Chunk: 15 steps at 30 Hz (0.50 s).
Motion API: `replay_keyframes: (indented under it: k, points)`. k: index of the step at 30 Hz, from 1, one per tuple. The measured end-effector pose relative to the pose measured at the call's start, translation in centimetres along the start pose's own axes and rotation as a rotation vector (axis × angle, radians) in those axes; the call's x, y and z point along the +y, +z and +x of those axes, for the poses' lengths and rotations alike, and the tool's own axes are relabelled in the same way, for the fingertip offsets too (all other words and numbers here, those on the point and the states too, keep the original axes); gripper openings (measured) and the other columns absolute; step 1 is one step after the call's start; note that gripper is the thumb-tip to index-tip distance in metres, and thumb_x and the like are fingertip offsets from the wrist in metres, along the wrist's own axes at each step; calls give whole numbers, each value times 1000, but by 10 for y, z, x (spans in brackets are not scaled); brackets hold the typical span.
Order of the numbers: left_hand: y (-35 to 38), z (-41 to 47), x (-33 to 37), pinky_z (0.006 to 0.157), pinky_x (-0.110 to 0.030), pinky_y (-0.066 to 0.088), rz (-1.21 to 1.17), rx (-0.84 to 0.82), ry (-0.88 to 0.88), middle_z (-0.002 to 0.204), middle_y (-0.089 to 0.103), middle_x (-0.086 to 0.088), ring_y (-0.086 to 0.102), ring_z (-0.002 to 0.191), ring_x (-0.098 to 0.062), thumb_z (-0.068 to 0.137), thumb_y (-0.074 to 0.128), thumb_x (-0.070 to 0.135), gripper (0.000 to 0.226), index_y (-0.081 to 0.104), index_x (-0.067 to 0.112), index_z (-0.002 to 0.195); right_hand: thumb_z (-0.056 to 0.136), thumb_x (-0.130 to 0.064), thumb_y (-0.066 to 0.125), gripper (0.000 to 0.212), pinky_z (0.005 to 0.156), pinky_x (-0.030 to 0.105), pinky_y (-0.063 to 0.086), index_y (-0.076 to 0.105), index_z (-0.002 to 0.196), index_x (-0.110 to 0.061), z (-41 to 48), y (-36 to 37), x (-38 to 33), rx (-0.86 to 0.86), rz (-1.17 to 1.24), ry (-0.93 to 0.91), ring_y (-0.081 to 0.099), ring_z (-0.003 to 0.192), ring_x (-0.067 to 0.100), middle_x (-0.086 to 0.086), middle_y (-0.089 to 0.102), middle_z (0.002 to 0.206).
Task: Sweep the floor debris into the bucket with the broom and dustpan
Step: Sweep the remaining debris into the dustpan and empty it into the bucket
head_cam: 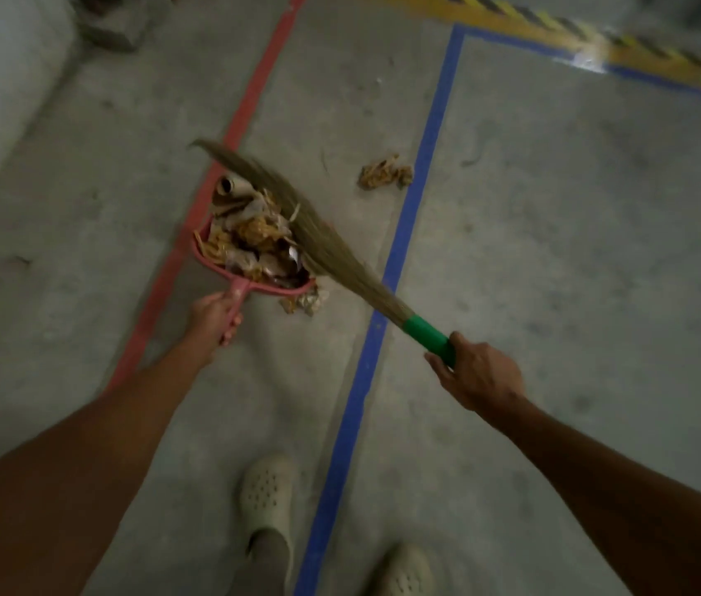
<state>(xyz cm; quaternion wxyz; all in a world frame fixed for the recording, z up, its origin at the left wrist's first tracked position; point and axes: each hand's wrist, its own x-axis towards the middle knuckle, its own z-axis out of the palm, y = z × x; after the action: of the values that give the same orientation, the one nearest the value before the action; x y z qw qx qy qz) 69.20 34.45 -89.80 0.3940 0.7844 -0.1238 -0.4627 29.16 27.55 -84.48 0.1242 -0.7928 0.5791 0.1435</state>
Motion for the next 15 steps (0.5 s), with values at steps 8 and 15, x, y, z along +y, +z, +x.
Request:
replay_keyframes:
  k: [8, 15]
  points:
    - [-11, -159, 74, 32, -12, 21, 18, -15, -22, 64, 46, -8, 32, 28, -8, 101, 48, 24, 33, 58, 5, 125, 90, -75, 30, 52, 45, 26, 37, 46, 95, -26, -140, -110, 29, -5, 72, 65, 48, 48, 15, -5, 47, 63]
    - [-38, -326, 125, 33, -15, 22, 17, -77, 22, 62, 46, -7, 32, 30, -9, 102, 46, 20, 19, 58, 8, 111, 89, -76, 30, 51, 39, 20, 34, 45, 93, -28, -286, -194, 39, 40, 123, 151, 50, 45, 10, -6, 51, 61]
